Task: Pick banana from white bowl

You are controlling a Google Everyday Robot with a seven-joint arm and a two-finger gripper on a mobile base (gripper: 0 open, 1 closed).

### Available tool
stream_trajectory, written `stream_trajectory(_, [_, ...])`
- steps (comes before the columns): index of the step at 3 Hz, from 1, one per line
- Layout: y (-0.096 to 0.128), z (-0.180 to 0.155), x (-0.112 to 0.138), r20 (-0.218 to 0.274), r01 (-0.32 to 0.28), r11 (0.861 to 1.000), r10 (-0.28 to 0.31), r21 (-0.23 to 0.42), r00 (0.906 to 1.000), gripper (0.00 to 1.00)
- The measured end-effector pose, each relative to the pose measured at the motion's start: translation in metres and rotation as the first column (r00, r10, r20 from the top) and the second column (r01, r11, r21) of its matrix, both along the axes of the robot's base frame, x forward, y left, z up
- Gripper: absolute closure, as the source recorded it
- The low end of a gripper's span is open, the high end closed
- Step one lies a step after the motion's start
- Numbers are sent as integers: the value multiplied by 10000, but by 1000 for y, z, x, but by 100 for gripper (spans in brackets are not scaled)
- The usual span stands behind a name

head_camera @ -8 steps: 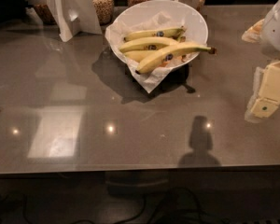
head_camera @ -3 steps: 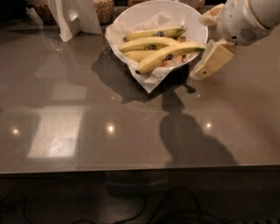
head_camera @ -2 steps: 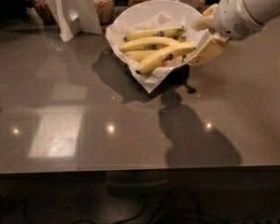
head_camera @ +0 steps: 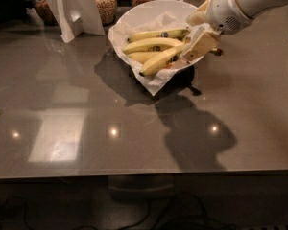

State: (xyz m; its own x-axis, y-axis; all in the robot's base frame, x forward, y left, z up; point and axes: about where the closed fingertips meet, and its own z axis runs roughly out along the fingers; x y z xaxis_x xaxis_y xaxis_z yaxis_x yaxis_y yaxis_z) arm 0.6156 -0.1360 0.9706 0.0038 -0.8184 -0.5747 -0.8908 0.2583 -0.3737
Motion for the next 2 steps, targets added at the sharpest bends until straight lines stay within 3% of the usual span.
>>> stream_trajectory(2, [24,-14,17,-347,-449,9990,448,-7,9984,35])
